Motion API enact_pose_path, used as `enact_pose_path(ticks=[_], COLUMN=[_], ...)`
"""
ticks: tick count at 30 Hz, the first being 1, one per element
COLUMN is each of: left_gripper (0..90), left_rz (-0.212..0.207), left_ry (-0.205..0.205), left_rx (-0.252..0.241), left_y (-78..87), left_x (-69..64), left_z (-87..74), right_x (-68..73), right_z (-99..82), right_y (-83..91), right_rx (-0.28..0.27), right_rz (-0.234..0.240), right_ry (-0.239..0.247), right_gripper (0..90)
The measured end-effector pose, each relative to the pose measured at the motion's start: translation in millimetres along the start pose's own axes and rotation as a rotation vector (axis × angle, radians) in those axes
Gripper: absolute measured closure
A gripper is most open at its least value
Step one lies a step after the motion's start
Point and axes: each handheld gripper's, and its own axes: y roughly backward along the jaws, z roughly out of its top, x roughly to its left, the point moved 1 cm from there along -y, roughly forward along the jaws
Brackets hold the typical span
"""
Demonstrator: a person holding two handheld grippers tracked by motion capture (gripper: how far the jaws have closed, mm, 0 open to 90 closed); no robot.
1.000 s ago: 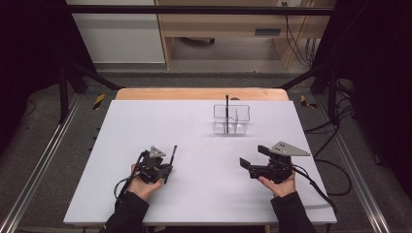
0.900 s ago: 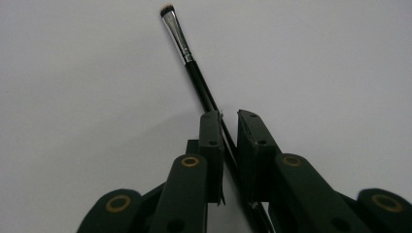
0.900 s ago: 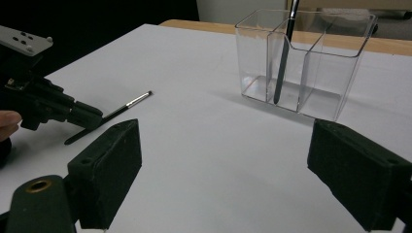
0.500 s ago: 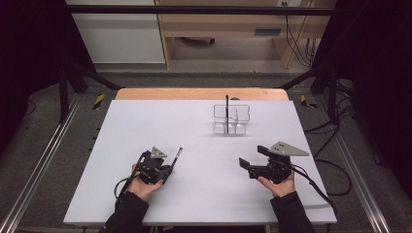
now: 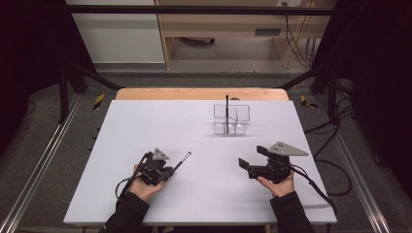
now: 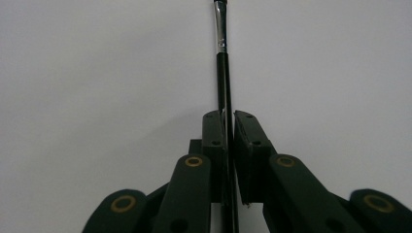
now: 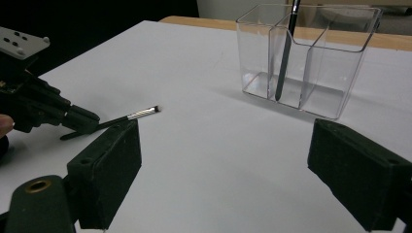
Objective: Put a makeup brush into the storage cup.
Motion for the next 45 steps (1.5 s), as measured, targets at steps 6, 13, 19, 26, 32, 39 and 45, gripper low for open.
enact_pose_path(ticks=[6, 13, 19, 26, 32, 39, 45], left_gripper=[82.4, 67.2, 50.3, 37.5, 34.0, 34.0, 35.9], left_rz=[0.0, -0.001, -0.013, -0.013, -0.015, -0.009, -0.004], left_ry=[-0.026, -0.04, -0.052, -0.081, -0.096, -0.111, -0.139], left_rx=[0.014, 0.028, 0.031, 0.036, 0.065, 0.097, 0.155], left_y=[0.6, 5.5, 11.8, 17.2, 12.3, 10.6, 3.1], left_x=[-0.9, -1.3, -0.2, -2.9, -2.5, -2.5, -6.0], left_z=[0.4, 5.5, 12.2, 20.8, 29.9, 42.0, 52.1], right_x=[0.1, -0.3, -0.7, -1.3, -2.0, -2.1, -0.7], right_z=[-0.1, 1.3, 1.3, 1.8, 2.9, 3.5, 5.2], right_y=[0.3, 3.3, 2.7, 2.9, 5.1, 5.9, 7.1], right_rx=[0.001, -0.007, -0.003, -0.001, -0.003, -0.008, -0.018], right_rz=[0.001, 0.002, 0.0, -0.003, -0.013, -0.01, -0.006], right_ry=[0.002, 0.006, 0.006, 0.006, 0.005, -0.001, -0.001], right_gripper=[12.6, 12.6, 12.6, 12.6, 12.7, 12.7, 12.7])
